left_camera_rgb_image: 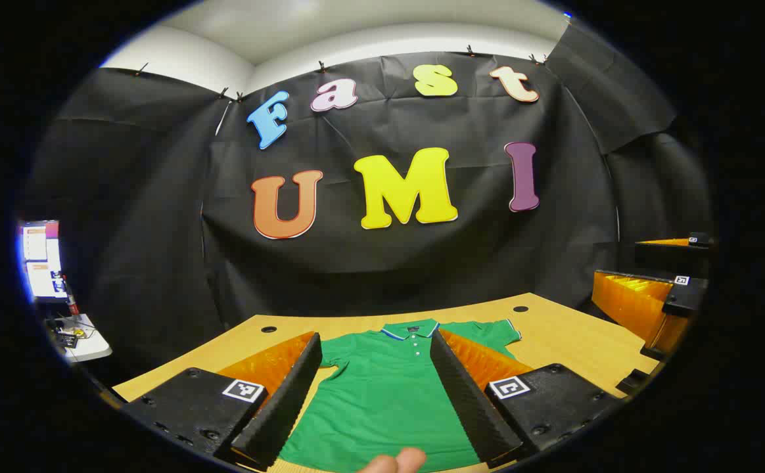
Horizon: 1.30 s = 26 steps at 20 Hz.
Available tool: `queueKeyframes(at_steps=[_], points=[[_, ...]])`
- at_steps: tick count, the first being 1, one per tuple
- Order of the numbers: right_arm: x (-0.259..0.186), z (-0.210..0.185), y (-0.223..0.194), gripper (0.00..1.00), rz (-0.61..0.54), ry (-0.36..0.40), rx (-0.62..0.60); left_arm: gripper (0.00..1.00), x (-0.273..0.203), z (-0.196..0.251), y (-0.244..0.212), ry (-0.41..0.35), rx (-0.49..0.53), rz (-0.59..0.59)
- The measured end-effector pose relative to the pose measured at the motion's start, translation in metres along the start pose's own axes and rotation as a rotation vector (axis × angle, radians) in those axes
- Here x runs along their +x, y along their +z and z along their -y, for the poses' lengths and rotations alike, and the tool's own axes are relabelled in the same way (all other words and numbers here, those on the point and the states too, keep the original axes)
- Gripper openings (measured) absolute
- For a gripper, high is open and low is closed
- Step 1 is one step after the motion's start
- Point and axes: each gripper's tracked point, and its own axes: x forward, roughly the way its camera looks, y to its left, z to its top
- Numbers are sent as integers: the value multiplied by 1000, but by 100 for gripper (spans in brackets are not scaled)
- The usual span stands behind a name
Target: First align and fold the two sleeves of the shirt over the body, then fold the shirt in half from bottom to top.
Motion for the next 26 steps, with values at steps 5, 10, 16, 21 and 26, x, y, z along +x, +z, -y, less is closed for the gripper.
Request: queueKeyframes(at_steps=[5,10,16,21,26], points=[[3,3,1,95,3,-20,1,100,5,-13,-8,27,-14,-35],[7,-1,-6,95,-13,-15,-11,100,8,-17,-13,34,-21,-57],[13,0,-17,95,-34,-19,-7,100,9,-19,-14,28,-1,-63],[36,11,-20,95,-46,-43,-19,100,13,-26,-17,41,8,-69],[99,42,-24,95,-62,-61,-51,100,18,-28,-24,33,-25,-86]])
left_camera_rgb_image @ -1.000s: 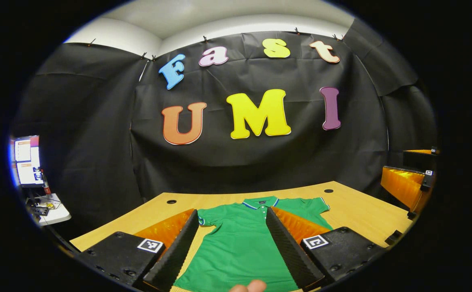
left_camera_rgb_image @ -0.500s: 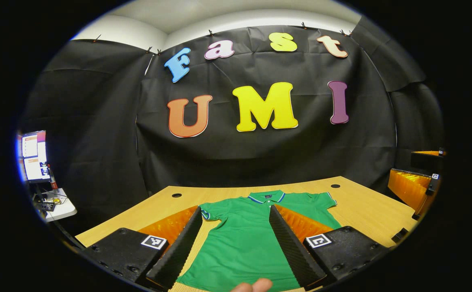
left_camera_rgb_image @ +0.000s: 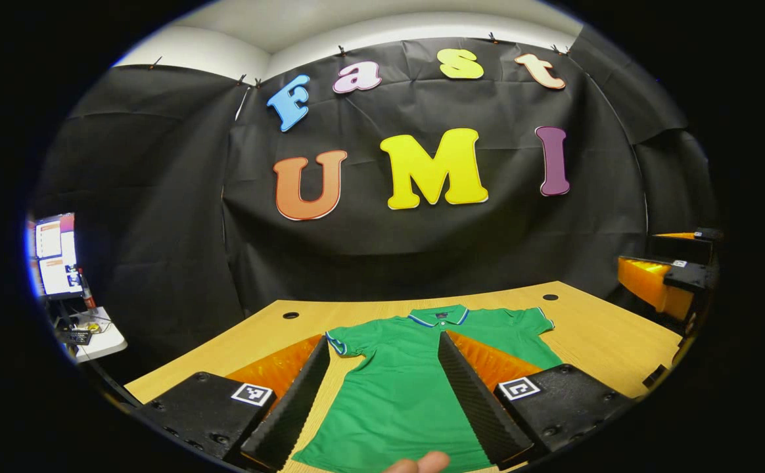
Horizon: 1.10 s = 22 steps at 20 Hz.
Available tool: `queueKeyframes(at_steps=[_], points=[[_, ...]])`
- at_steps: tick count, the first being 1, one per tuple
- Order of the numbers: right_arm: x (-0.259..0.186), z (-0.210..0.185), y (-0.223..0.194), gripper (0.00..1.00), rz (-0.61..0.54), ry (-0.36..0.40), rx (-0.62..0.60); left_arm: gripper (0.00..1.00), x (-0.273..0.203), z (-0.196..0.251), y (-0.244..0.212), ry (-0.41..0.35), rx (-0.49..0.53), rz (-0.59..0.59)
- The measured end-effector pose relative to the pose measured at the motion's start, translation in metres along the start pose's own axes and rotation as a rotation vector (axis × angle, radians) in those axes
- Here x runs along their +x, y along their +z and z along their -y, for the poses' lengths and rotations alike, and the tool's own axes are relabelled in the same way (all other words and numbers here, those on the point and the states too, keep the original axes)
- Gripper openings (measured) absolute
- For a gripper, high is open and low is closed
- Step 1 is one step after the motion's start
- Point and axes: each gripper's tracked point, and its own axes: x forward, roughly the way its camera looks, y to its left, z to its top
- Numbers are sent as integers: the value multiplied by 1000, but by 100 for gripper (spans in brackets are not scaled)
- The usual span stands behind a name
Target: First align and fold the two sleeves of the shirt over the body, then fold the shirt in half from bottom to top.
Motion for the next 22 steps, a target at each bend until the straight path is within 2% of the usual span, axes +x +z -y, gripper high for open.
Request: queueKeyframes(at_steps=[5,9,12,18,21,22], points=[[117,30,-42,94,-119,-7,5,100,9,-2,-6,-1,19,0],[213,47,-121,94,-331,-15,85,100,11,-6,-8,5,2,-11],[269,61,-168,95,-420,-50,76,100,13,-17,-7,24,13,-2],[326,66,-234,93,-577,-79,132,100,22,-35,-13,59,-6,-18],[337,68,-243,83,-592,-77,146,100,29,-46,-23,82,-12,-45],[342,62,-246,76,-593,-65,161,100,32,-50,-27,95,-13,-54]])
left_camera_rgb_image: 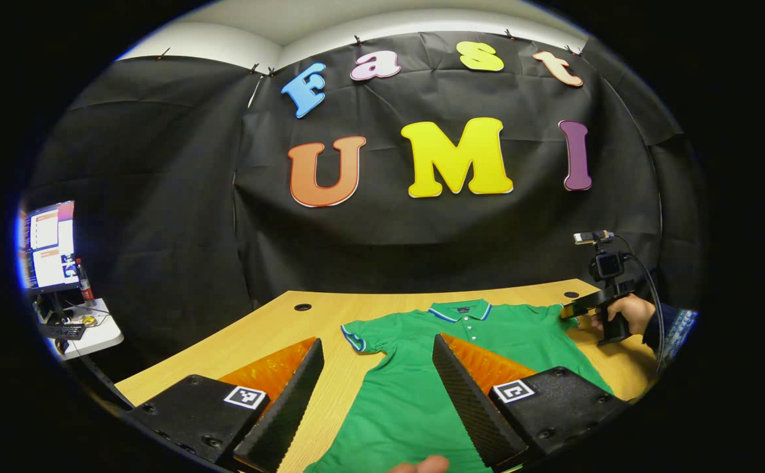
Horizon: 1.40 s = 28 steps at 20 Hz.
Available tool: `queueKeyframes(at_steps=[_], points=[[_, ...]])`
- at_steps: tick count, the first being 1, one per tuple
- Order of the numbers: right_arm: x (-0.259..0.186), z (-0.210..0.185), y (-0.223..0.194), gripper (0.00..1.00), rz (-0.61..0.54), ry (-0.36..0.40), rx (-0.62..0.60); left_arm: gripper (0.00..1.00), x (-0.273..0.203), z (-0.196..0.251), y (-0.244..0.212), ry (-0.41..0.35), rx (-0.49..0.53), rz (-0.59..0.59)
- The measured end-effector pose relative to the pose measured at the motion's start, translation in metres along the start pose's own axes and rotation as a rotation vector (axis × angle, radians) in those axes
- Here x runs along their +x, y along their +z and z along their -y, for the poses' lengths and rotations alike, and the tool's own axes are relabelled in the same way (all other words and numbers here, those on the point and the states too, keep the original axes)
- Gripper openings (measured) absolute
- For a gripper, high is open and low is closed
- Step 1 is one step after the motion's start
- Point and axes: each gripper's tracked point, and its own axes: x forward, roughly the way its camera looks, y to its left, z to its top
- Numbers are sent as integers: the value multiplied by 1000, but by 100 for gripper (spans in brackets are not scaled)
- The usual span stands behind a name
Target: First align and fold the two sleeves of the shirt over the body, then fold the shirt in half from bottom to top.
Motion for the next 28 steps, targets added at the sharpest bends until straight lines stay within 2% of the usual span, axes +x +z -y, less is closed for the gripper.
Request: queueKeyframes(at_steps=[1,3,4,5,6,8,9,10,16,19,23,28], points=[[-1,-3,0,72,-7,19,11,100,3,-3,-3,10,-3,-10],[2,-10,1,56,-5,50,36,100,6,-8,-10,22,-10,-35],[1,-15,0,43,-5,67,45,100,7,-7,-12,23,-14,-45],[1,-19,1,37,-7,77,48,100,7,-7,-13,21,-17,-51],[2,-21,1,16,-4,77,39,100,7,-6,-14,20,-20,-55],[-1,-20,3,6,4,62,-3,100,8,-6,-16,16,-19,-59],[-2,-20,4,6,0,55,-8,100,8,-7,-15,16,-15,-56],[-6,-22,5,1,4,63,-9,100,8,-8,-14,17,-12,-57],[-33,-17,28,1,61,72,-18,100,10,-11,-15,36,-7,-61],[-43,-25,36,1,95,56,-80,100,12,-20,-13,58,2,-52],[-57,-58,46,1,144,52,-170,100,11,-27,-11,76,-2,-44],[-76,-127,51,1,176,103,-202,100,10,-28,-11,76,-10,-50]])
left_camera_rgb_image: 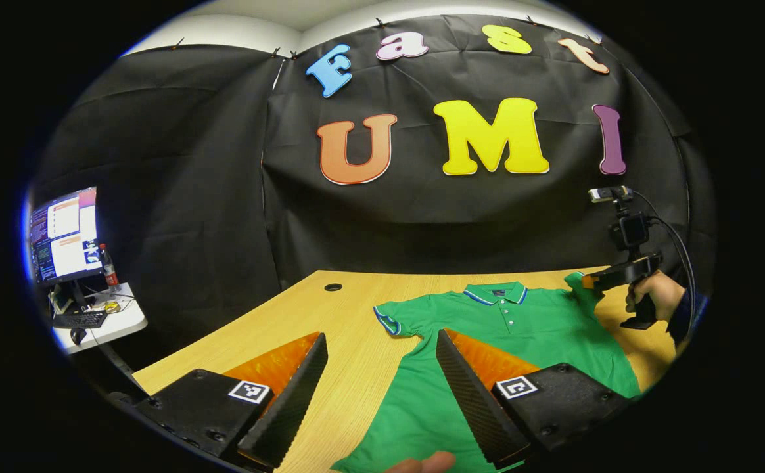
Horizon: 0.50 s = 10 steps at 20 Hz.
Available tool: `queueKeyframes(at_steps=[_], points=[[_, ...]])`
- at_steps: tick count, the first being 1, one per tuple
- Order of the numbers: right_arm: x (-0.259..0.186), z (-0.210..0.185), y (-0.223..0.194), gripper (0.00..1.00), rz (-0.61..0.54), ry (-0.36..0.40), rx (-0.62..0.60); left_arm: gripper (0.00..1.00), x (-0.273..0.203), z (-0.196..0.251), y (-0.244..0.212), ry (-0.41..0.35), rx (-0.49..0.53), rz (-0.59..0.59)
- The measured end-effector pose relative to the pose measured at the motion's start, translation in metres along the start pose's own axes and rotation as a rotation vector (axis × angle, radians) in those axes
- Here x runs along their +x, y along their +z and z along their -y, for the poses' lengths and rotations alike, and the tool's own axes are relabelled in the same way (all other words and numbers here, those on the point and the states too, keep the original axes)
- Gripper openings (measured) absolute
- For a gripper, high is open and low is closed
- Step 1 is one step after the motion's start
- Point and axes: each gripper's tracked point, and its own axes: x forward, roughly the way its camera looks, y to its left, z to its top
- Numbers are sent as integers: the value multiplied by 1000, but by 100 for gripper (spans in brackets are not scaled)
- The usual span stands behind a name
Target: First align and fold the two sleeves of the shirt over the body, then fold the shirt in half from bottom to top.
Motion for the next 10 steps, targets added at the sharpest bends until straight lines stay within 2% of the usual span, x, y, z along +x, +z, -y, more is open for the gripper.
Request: queueKeyframes(at_steps=[1,2,4,6,7,10], points=[[-4,-18,4,1,9,32,11,100,0,0,0,-2,-2,0],[-11,-32,11,15,18,59,20,100,0,1,1,-4,-1,-1],[-20,-51,20,55,40,90,30,100,-2,0,3,-1,4,7],[-36,-56,29,96,64,87,24,100,-6,-1,10,4,10,27],[-46,-56,34,93,81,86,16,100,-7,-3,12,7,9,36],[-84,-51,48,95,128,85,2,100,-10,-6,14,7,-11,39]])
